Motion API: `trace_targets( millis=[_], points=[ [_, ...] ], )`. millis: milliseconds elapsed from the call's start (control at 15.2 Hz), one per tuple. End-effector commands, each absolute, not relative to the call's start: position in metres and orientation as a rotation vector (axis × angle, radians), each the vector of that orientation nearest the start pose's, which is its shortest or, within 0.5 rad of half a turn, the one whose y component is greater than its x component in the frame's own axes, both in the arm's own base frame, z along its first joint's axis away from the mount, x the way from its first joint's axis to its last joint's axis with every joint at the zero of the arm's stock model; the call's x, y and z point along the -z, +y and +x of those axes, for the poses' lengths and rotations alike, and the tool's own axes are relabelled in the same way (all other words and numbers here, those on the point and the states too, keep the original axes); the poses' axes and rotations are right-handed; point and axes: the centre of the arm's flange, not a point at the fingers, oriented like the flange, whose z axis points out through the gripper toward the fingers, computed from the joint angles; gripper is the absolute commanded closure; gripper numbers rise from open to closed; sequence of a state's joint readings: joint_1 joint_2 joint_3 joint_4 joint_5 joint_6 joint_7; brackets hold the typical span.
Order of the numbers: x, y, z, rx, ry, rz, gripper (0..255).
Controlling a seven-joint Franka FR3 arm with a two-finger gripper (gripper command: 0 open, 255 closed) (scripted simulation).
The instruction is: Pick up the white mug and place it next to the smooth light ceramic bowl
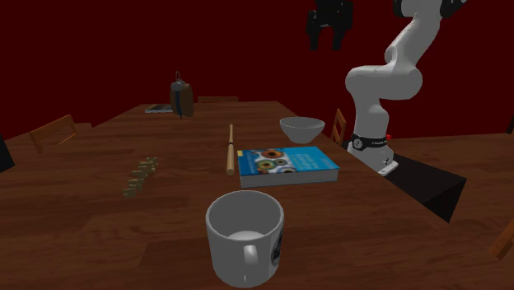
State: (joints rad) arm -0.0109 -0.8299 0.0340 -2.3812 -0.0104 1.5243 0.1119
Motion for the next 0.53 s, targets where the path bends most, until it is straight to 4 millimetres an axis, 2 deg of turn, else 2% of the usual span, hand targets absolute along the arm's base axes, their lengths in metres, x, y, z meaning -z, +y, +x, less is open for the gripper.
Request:
trace_targets(
  millis=[0,462],
  points=[
    [-0.588,0.009,0.29,-0.04,0.16,-3.174,0],
    [-0.546,0.048,0.36,-0.031,0.172,-3.158,0]
  ],
)
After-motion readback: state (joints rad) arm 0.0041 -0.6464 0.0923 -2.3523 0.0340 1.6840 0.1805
